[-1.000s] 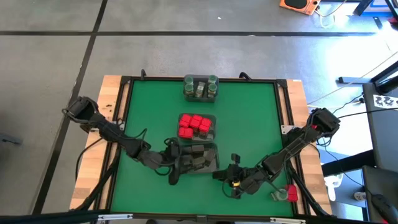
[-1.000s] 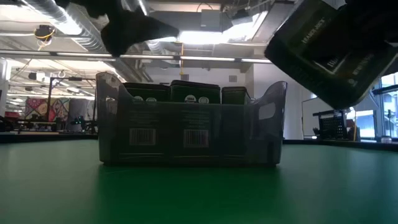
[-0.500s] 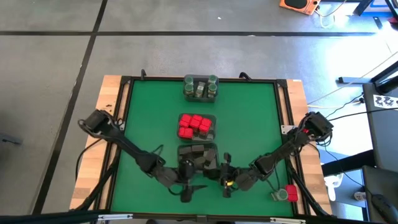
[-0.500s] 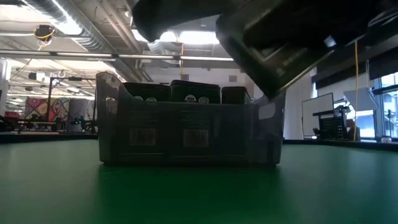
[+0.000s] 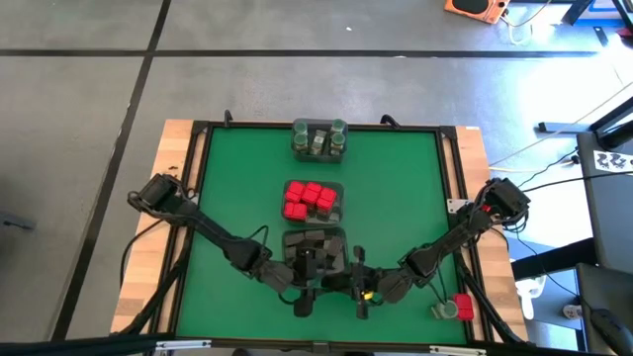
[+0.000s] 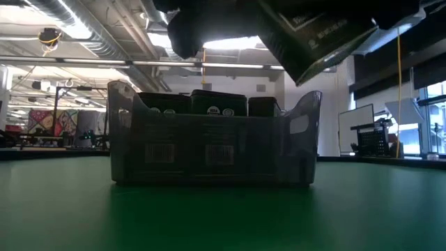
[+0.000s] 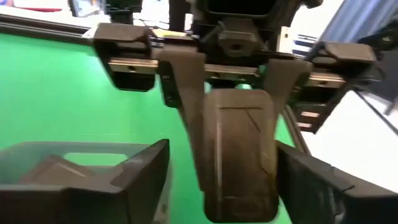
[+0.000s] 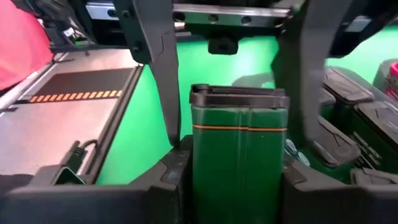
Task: Sort spices by type
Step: Put the black seasoning can into the bottom gray bin
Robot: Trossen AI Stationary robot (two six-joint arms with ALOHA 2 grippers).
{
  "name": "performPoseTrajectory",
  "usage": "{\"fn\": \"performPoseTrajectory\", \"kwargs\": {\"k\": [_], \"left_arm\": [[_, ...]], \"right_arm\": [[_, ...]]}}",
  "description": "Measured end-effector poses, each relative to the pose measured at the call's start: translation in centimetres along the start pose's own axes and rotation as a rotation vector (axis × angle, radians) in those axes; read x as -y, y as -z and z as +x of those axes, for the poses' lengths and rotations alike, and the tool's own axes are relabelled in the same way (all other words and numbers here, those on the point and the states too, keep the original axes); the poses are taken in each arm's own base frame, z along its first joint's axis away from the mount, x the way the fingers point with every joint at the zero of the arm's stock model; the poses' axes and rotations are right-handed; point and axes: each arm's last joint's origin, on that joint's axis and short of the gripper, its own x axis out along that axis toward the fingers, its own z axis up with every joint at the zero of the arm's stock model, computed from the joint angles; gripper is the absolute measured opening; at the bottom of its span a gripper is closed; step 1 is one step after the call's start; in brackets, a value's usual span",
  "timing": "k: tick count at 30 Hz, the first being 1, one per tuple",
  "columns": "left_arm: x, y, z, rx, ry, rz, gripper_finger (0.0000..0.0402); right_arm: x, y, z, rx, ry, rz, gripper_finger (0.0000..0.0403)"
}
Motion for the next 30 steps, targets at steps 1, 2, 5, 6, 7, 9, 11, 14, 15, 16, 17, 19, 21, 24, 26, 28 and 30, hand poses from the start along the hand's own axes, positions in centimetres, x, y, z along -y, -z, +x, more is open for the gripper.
{"fn": "performPoseTrajectory", "kwargs": {"k": [1, 2, 5, 6, 7, 9, 11, 14, 15, 16, 17, 19, 21, 24, 26, 28, 30], "left_arm": [[0.0, 0.0, 0.0, -0.002, 0.006, 0.0, 0.0261], [0.1, 0.0, 0.0, -0.002, 0.008, 0.0, 0.0248], [0.1, 0.0, 0.0, -0.002, 0.015, 0.009, 0.0198], [0.1, 0.0, 0.0, 0.001, 0.014, 0.016, 0.018], [0.2, 0.0, -0.1, 0.002, 0.01, 0.025, 0.0161], [0.3, 0.0, -0.2, 0.008, 0.002, 0.043, 0.0127], [0.3, 0.0, -0.2, 0.011, -0.004, 0.055, 0.0121], [0.4, -0.4, -0.7, 0.004, 0.0, 0.069, 0.0121], [0.5, -0.6, -1.0, -0.003, -0.001, 0.08, 0.0121], [0.5, -0.8, -1.4, -0.012, -0.011, 0.091, 0.0121], [0.6, -1.2, -2.0, -0.017, -0.017, 0.097, 0.0121], [0.7, -1.8, -3.1, -0.034, -0.026, 0.103, 0.0121], [0.8, -2.2, -4.1, -0.061, -0.031, 0.102, 0.0121], [0.6, -2.2, -4.8, -0.106, -0.047, 0.104, 0.0127], [0.3, -1.8, -4.8, -0.129, -0.082, 0.118, 0.013], [-0.1, -1.4, -4.2, -0.146, -0.108, 0.122, 0.013], [-0.6, -1.0, -4.0, -0.168, -0.153, 0.134, 0.0129]], "right_arm": [[0.0, -0.1, 0.0, 0.006, -0.003, 0.0, 0.0122], [-0.1, -0.1, 0.0, 0.012, -0.009, -0.004, 0.0122], [-0.1, -0.2, 0.0, 0.017, -0.015, -0.015, 0.0123], [-0.1, -0.2, 0.0, 0.015, -0.02, -0.015, 0.0123], [-0.1, -0.2, 0.0, 0.015, -0.019, -0.01, 0.0124], [-0.1, -0.2, 0.0, 0.02, -0.005, 0.003, 0.0124], [0.0, -0.2, 0.0, 0.022, -0.003, 0.0, 0.0125], [-0.1, -0.3, 0.0, 0.025, -0.015, 0.002, 0.0141], [-0.2, -0.4, -0.1, 0.029, -0.024, 0.007, 0.0151], [-0.3, -0.6, -0.3, 0.033, -0.032, 0.011, 0.0162], [-0.4, -0.8, -0.4, 0.044, -0.033, 0.017, 0.0173], [-0.6, -1.3, -0.8, 0.055, -0.048, 0.022, 0.0194], [-0.6, -1.6, -1.3, 0.047, -0.054, -0.016, 0.0211], [-0.6, -1.9, -1.9, 0.016, -0.068, -0.045, 0.0229], [-0.7, -2.0, -2.3, 0.002, -0.096, -0.051, 0.0236], [-0.8, -2.0, -2.4, -0.011, -0.106, -0.059, 0.024], [-0.7, -1.9, -2.3, -0.023, -0.104, -0.066, 0.0241]]}}
